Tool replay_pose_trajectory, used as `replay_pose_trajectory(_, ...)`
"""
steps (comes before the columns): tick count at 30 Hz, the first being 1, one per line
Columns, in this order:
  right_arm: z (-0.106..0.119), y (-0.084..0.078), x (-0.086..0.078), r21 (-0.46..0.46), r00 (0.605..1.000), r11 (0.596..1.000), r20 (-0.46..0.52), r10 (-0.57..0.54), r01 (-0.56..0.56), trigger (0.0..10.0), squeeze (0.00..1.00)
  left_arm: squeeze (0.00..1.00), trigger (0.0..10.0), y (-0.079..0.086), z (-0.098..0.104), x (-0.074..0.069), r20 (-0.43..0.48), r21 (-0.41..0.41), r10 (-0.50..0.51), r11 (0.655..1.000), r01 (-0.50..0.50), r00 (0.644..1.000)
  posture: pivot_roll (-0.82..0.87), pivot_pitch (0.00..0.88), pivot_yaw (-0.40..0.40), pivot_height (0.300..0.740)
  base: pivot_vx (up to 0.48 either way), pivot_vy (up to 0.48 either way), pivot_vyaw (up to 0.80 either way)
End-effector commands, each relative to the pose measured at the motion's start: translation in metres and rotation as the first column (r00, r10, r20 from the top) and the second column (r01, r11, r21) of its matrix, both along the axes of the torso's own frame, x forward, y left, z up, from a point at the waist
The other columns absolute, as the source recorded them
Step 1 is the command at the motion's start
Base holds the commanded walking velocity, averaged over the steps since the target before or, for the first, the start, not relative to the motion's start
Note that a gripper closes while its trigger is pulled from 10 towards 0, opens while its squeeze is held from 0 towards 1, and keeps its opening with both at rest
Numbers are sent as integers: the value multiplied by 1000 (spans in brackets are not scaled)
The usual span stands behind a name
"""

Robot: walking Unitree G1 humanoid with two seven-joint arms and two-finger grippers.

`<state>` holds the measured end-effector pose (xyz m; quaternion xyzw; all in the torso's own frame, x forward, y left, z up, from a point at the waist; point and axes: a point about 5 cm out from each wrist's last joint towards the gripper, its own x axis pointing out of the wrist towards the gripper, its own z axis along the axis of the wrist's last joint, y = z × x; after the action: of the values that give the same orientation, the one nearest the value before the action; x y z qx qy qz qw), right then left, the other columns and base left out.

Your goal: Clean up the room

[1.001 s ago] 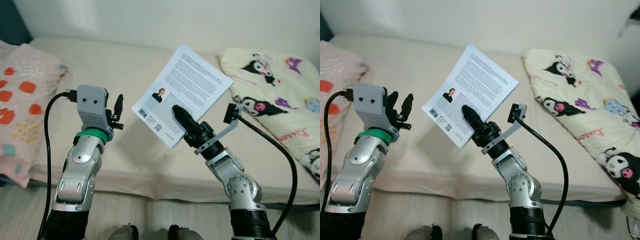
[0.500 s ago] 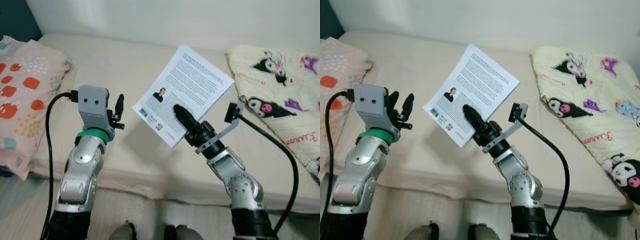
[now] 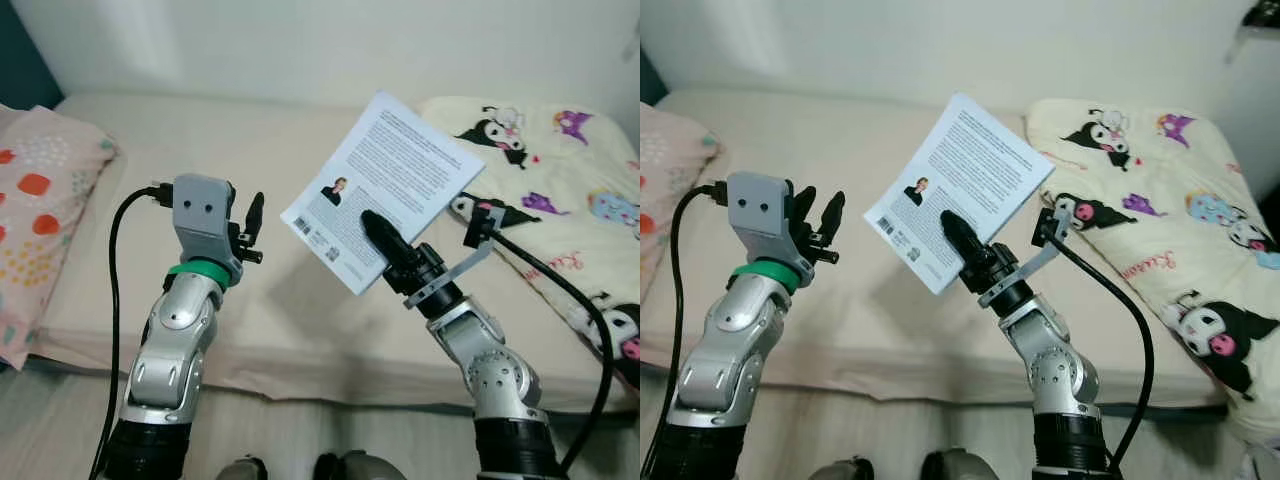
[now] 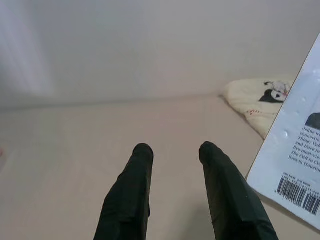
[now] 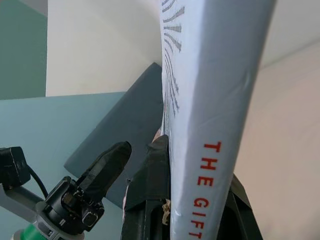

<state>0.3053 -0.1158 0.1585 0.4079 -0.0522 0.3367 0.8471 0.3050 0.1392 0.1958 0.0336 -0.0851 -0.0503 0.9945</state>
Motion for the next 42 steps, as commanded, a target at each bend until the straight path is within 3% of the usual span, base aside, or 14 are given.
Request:
replay_pose_trajectory(1, 4, 4, -1, 3, 1000, 1000, 25, 13, -13, 10000, 0, 0, 10000, 3, -5, 0, -24, 11, 19, 1000, -19, 1000, -22, 72, 21, 740, 0, 0, 0)
replay_pose_trajectory(26, 3, 3, 0, 6, 1000, 1000, 22, 0, 0, 10000, 0, 0, 10000, 4, -8, 1, -37, 0, 26, 1000, -26, 999, -23, 71, 19, 740, 0, 0, 0)
replay_pose_trajectory(42, 4, 4, 1, 6, 999, 1000, 29, 14, -14, 10000, 0, 0, 10000, 2, -3, 0, -10, -6, 16, 1000, -16, 1000, -23, 65, 18, 740, 0, 454, 0)
